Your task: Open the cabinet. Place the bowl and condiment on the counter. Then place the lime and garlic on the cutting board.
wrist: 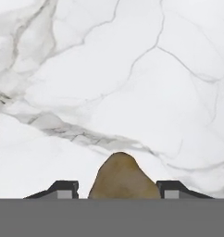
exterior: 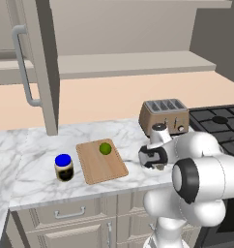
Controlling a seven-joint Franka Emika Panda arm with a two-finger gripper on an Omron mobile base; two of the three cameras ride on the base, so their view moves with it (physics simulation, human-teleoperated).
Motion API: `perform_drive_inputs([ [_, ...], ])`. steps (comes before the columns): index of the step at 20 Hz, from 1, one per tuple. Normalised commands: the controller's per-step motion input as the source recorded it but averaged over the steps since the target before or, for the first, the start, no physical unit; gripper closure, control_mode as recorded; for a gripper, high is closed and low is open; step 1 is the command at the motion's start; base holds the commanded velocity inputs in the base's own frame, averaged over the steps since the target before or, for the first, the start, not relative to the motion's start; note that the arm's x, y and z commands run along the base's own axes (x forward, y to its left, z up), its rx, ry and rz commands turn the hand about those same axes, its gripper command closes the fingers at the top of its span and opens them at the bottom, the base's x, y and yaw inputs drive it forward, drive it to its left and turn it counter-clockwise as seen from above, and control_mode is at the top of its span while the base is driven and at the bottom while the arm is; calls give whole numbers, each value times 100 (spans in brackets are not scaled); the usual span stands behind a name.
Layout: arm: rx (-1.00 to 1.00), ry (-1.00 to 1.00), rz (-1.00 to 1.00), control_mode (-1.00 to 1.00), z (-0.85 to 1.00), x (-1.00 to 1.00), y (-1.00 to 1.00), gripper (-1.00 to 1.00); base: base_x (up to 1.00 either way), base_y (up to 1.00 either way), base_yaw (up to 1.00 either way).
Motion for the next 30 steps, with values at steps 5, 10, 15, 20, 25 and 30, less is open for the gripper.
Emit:
perform_drive_inputs([
  [5, 0, 0, 0, -100, 11, 0, 0, 100, 0, 0, 0],
  [10, 3, 0, 0, -100, 42, -3, 3, 100, 0, 0, 0],
  [15, 10, 0, 2, -100, 9, 0, 29, 100, 0, 0, 0],
  [20, 15, -1, 6, -100, 12, 0, 43, 100, 0, 0, 0],
  [25, 11, -3, 6, -100, 54, -4, 43, 100, 0, 0, 0],
  [30, 1, 0, 2, -100, 39, -11, 41, 100, 0, 0, 0],
])
